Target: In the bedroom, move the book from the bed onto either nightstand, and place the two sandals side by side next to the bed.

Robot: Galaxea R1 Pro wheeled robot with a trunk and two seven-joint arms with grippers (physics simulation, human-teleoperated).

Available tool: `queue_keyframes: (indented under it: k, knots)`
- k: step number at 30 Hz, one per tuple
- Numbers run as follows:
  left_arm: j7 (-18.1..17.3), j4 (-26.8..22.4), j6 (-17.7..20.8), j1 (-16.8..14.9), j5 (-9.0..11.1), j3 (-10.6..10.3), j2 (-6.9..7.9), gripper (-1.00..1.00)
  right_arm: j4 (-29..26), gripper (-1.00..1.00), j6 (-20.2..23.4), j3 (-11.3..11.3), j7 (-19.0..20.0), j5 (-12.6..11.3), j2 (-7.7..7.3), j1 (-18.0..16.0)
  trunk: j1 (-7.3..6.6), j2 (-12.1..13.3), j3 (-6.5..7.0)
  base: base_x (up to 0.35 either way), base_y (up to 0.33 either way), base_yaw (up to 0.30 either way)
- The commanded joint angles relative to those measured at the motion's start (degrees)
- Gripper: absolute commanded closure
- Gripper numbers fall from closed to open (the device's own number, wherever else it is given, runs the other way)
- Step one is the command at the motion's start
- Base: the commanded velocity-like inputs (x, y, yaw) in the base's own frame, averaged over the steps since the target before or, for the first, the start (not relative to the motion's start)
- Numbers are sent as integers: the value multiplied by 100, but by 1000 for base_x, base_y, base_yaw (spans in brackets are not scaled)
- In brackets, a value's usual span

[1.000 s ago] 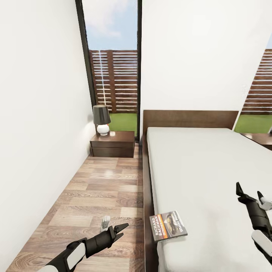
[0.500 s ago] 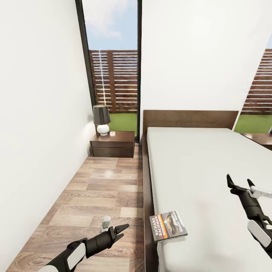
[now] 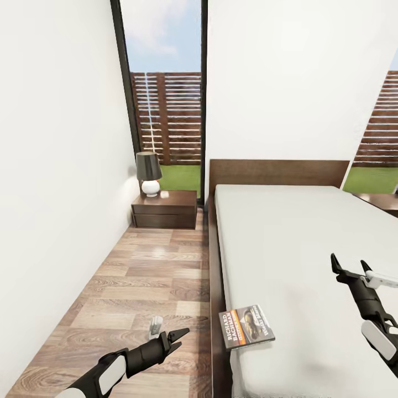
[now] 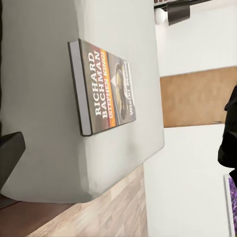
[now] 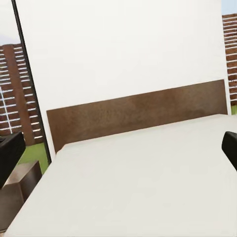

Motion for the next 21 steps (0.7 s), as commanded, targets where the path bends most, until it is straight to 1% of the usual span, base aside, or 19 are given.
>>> queue_keyframes:
  k: [1,18,21]
  knots:
    - [-6,-2,50,-4,56,-29,5,-100,9,-100,-25,40,24,-62,-6,-7,-1,-3,-6,0,0,0]
    - [-12,-2,50,-4,56,-22,9,-100,69,-100,-27,44,24,-61,-6,-7,-1,-3,-6,0,0,0]
    - [-13,-2,50,-3,56,-22,9,-100,68,-100,-25,44,24,-61,-6,-7,65,-123,-60,0,0,0]
